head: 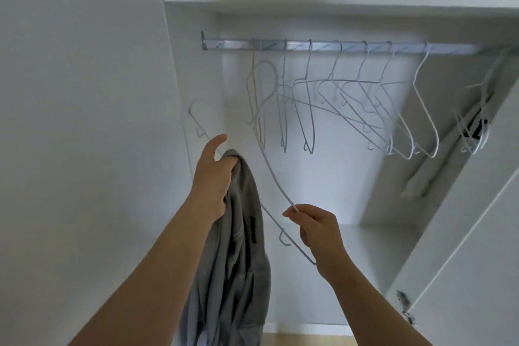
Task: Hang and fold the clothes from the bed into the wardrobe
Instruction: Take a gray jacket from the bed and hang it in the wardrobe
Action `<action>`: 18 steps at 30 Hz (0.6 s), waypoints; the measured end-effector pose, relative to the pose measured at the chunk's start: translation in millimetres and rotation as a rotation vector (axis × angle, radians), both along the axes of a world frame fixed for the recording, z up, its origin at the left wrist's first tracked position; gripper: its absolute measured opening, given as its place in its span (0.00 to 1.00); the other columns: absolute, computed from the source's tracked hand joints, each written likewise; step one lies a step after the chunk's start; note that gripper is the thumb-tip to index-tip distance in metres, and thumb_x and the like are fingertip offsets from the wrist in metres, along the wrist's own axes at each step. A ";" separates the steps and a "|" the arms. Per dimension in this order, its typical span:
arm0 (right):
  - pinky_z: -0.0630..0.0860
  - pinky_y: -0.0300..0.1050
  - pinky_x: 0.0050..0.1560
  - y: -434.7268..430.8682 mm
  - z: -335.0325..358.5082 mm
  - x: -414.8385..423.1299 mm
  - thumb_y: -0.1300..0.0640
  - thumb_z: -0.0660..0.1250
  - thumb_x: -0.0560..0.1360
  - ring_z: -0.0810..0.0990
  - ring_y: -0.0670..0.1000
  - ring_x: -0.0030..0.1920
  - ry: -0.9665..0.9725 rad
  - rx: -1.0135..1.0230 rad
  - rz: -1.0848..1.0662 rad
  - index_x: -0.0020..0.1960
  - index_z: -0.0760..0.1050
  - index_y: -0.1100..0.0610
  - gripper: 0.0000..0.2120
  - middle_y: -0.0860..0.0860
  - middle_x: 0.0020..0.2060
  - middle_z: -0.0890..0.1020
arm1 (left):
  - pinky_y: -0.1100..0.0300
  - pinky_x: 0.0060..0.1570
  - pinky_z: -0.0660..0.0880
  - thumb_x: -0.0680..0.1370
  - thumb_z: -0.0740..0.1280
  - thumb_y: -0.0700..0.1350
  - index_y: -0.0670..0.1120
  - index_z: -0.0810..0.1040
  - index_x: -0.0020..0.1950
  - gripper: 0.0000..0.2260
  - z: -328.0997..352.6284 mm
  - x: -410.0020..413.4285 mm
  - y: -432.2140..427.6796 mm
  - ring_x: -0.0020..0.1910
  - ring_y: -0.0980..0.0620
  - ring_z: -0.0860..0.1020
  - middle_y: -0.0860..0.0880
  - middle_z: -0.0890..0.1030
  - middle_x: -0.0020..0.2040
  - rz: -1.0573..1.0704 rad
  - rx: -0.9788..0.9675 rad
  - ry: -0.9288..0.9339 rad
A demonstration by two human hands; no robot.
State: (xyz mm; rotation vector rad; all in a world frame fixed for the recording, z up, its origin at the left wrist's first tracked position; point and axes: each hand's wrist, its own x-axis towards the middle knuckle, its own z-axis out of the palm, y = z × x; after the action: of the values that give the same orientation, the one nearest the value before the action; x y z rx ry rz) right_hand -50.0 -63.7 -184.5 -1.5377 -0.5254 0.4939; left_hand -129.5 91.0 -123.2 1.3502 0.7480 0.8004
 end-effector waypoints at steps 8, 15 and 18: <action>0.65 0.27 0.25 -47.8 35.0 24.4 0.69 0.64 0.72 0.70 0.38 0.21 -0.176 -0.015 0.049 0.34 0.80 0.56 0.13 0.42 0.21 0.75 | 0.72 0.28 0.70 0.78 0.60 0.39 0.65 0.62 0.70 0.27 38.8 27.4 -10.9 0.30 0.55 0.67 0.50 0.67 0.34 0.028 0.225 -0.071; 0.62 0.29 0.24 -77.8 23.1 37.4 0.69 0.64 0.72 0.64 0.41 0.20 -0.152 -0.035 0.021 0.32 0.79 0.57 0.13 0.44 0.18 0.70 | 0.68 0.34 0.67 0.78 0.59 0.39 0.57 0.73 0.43 0.12 41.0 41.7 -43.1 0.37 0.59 0.72 0.56 0.74 0.42 -0.001 0.452 0.110; 0.64 0.31 0.26 -84.8 24.9 42.8 0.66 0.65 0.73 0.66 0.44 0.23 -0.187 -0.119 0.114 0.36 0.80 0.55 0.11 0.45 0.21 0.71 | 0.70 0.27 0.67 0.77 0.61 0.40 0.56 0.72 0.40 0.11 40.6 45.3 -55.3 0.33 0.57 0.71 0.55 0.74 0.39 -0.018 0.546 0.184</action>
State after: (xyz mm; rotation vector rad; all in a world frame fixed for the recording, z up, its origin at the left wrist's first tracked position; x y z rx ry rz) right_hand -7.1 -148.5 -159.7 -1.6844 -0.7423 0.4778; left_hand -84.2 35.7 -82.6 1.9374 0.6817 0.9125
